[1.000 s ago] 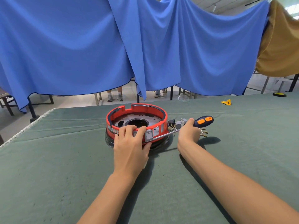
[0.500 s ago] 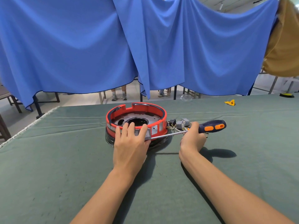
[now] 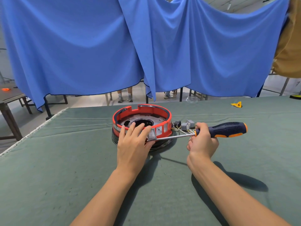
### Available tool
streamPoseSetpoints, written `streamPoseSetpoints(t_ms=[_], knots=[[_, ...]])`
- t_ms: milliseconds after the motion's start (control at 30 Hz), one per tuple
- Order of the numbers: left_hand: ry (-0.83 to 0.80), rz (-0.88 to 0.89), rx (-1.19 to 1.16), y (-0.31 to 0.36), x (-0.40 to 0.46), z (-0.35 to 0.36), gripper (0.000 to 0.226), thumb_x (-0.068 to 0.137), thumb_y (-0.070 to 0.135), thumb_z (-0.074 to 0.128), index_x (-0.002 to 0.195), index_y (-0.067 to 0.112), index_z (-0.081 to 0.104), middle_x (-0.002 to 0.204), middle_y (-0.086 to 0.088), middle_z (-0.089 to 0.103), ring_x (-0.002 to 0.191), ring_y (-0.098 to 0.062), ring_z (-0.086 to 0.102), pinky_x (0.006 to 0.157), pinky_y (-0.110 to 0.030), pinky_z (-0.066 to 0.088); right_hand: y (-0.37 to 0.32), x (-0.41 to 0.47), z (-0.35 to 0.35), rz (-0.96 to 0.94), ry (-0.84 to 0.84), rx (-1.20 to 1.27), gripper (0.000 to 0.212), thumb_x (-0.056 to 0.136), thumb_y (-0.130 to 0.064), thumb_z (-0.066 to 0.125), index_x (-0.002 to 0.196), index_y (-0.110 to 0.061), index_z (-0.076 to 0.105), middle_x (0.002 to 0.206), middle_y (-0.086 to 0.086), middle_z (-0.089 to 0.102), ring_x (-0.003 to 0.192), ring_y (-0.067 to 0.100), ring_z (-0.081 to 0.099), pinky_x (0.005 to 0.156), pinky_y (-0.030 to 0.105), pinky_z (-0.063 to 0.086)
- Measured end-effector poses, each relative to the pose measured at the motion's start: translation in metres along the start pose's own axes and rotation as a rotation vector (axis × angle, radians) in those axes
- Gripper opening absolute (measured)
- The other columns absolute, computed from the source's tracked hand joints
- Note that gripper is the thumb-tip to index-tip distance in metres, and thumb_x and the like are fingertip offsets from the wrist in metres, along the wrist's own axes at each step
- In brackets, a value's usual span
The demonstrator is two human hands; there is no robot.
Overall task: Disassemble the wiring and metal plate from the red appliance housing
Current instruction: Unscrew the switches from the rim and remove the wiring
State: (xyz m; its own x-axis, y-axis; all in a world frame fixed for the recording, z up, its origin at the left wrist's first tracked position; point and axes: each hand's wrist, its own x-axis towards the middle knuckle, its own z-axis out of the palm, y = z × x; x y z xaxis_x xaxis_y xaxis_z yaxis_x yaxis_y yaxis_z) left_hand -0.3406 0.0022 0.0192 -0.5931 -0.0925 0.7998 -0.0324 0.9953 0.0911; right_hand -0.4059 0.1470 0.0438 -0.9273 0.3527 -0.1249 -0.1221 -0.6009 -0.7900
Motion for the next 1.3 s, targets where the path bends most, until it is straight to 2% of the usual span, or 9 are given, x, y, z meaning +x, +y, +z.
streamPoseSetpoints(t_ms=[267,533,667,733,900,1000,1067,1133,1300], knots=[[0.029,0.006,-0.173,-0.005,0.002,-0.003,0.046,0.058,0.021,0.089,0.1,0.011,0.072,0.101,-0.003,0.073,0.099,-0.023,0.067,0.096,-0.049,0.045,-0.012,-0.001,0.001,-0.121,-0.12,-0.016,0.029,0.079,-0.011,0.06,0.055,-0.014,0.045,0.039,-0.012,0.04,0.033,0.007,0.03,0.034,0.017,0.022],[0.077,-0.064,-0.383,0.01,0.012,-0.011,0.038,0.07,0.007,0.079,0.105,0.006,0.066,0.098,-0.003,0.068,0.094,-0.024,0.061,0.083,-0.035,0.05,-0.022,0.029,-0.011,0.25,-0.015,-0.12,0.034,0.081,-0.035,0.062,0.057,-0.017,0.046,0.037,-0.008,0.03,0.031,0.008,0.023,0.034,0.015,0.019],[0.092,-0.191,-0.564,0.018,0.024,-0.019,0.038,0.073,0.006,0.074,0.109,0.012,0.061,0.097,0.001,0.065,0.092,-0.019,0.059,0.081,-0.031,0.047,-0.028,0.04,-0.015,0.356,-0.193,-0.203,0.045,0.083,-0.036,0.06,0.047,-0.018,0.039,0.048,-0.002,0.046,0.043,0.013,0.039,0.044,0.021,0.032],[0.076,-0.238,-0.633,0.021,0.028,-0.023,0.037,0.074,0.007,0.071,0.105,0.02,0.055,0.089,0.01,0.061,0.087,-0.015,0.058,0.079,-0.032,0.049,-0.03,0.039,-0.015,0.456,-0.312,-0.172,0.047,0.086,-0.026,0.058,0.044,-0.014,0.04,0.056,0.006,0.06,0.038,0.013,0.044,0.039,0.017,0.036],[-0.032,-0.264,-0.655,0.021,0.027,-0.023,0.033,0.082,0.022,0.069,0.101,0.026,0.043,0.091,0.009,0.063,0.087,-0.016,0.061,0.077,-0.037,0.049,-0.031,0.023,-0.006,0.697,-0.588,-0.258,0.024,0.086,-0.021,0.059,0.065,-0.008,0.06,0.079,0.009,0.071,0.022,0.002,0.023,0.026,0.01,0.018],[-0.069,-0.155,-0.533,0.021,0.022,-0.017,0.026,0.084,0.03,0.067,0.101,0.024,0.049,0.094,0.009,0.062,0.084,-0.012,0.056,0.07,-0.025,0.04,-0.031,0.01,0.0,0.698,-0.745,-0.361,0.026,0.078,-0.034,0.067,0.08,-0.008,0.066,0.087,0.008,0.074,0.024,0.0,0.019,0.027,0.009,0.014],[-0.057,-0.106,-0.467,0.022,0.02,-0.016,0.03,0.081,0.026,0.072,0.106,0.019,0.057,0.1,0.006,0.062,0.094,-0.013,0.054,0.073,-0.021,0.038,-0.029,0.004,0.003,0.652,-0.796,-0.422,0.032,0.068,-0.039,0.072,0.081,-0.011,0.065,0.077,0.004,0.072,0.026,0.0,0.018,0.026,0.011,0.014],[-0.039,-0.042,-0.418,0.022,0.02,-0.015,0.035,0.075,0.022,0.077,0.106,0.014,0.062,0.103,0.003,0.065,0.099,-0.017,0.056,0.08,-0.026,0.044,-0.027,0.001,0.003,0.586,-0.798,-0.479,0.032,0.063,-0.035,0.075,0.084,-0.014,0.061,0.067,0.0,0.067,0.027,0.0,0.017,0.026,0.012,0.014],[-0.089,0.012,-0.376,0.02,0.018,-0.017,0.041,0.071,0.021,0.081,0.108,0.013,0.066,0.108,0.002,0.066,0.1,-0.025,0.058,0.084,-0.041,0.05,-0.021,0.006,0.001,0.464,-0.75,-0.512,0.012,0.081,-0.018,0.071,0.088,-0.013,0.062,0.077,0.011,0.073,0.028,0.001,0.019,0.028,0.012,0.017]])
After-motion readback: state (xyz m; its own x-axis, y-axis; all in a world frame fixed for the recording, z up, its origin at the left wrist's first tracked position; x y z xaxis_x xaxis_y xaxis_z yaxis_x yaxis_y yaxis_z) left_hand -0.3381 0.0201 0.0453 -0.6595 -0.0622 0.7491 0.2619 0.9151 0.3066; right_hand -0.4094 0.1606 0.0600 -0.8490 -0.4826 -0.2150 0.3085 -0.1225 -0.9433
